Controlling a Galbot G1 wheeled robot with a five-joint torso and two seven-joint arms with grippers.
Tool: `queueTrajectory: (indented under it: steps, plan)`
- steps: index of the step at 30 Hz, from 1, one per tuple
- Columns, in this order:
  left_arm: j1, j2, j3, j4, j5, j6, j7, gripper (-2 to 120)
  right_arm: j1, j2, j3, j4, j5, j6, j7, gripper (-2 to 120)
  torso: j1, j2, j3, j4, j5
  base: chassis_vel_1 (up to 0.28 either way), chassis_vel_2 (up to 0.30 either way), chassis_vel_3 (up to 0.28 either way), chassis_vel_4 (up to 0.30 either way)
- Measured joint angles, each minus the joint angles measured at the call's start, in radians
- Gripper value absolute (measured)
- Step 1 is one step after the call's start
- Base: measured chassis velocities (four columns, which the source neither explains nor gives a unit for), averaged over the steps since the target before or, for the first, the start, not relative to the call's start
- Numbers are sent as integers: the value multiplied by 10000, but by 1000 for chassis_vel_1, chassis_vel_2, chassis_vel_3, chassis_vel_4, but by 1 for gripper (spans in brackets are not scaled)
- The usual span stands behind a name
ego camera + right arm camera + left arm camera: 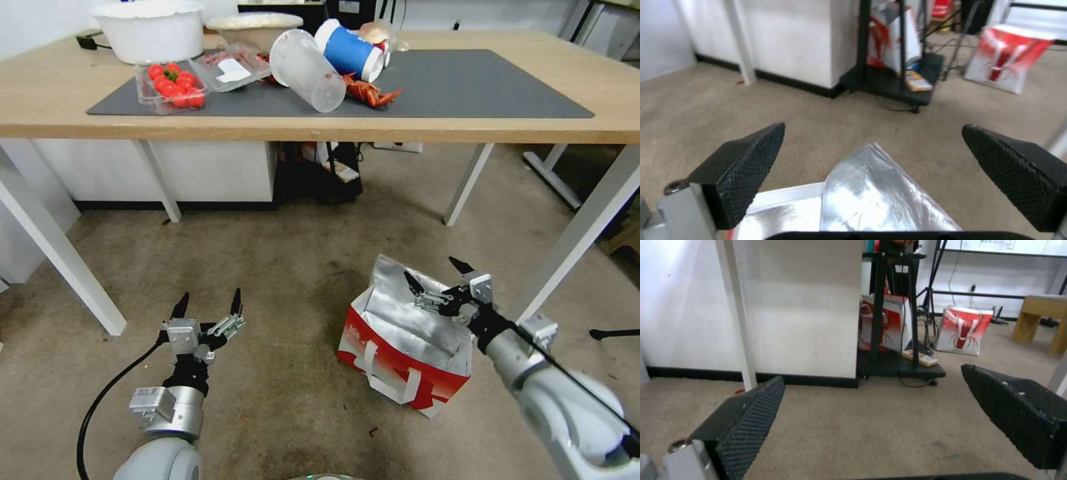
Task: Pick up the food delivery bag from the floor and place it on the table.
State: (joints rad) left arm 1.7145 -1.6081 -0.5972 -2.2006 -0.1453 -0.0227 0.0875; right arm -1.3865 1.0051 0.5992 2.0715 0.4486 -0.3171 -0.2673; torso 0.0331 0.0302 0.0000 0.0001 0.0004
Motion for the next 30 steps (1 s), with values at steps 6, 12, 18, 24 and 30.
queueTrajectory:
  steps: [6,12,18,24,30]
  plan:
    - [41,-1,-33,-61,13,-4,13,99,2211,-1018,-1345,-1787,285,-374,-455,100,3,7,0,2,-6,0,0,0,0]
    - [44,0,-100,-73,13,-5,7,99,3613,-1512,-2726,-3202,161,-613,-721,100,3,11,1,1,-3,0,0,0,0]
    - [-20,0,-83,-11,14,12,-1,99,4431,-1822,-3506,-4441,33,-674,-1319,100,4,15,1,1,-1,0,0,0,0]
    - [-123,0,-19,203,13,42,6,100,4984,-1902,-3839,-5587,-184,-484,-1887,100,4,19,0,0,-2,0,0,0,0]
    - [-210,0,9,311,-4,60,14,100,5318,-1964,-4057,-5910,-2,-367,-2195,100,3,21,0,-3,-5,0,0,0,0]
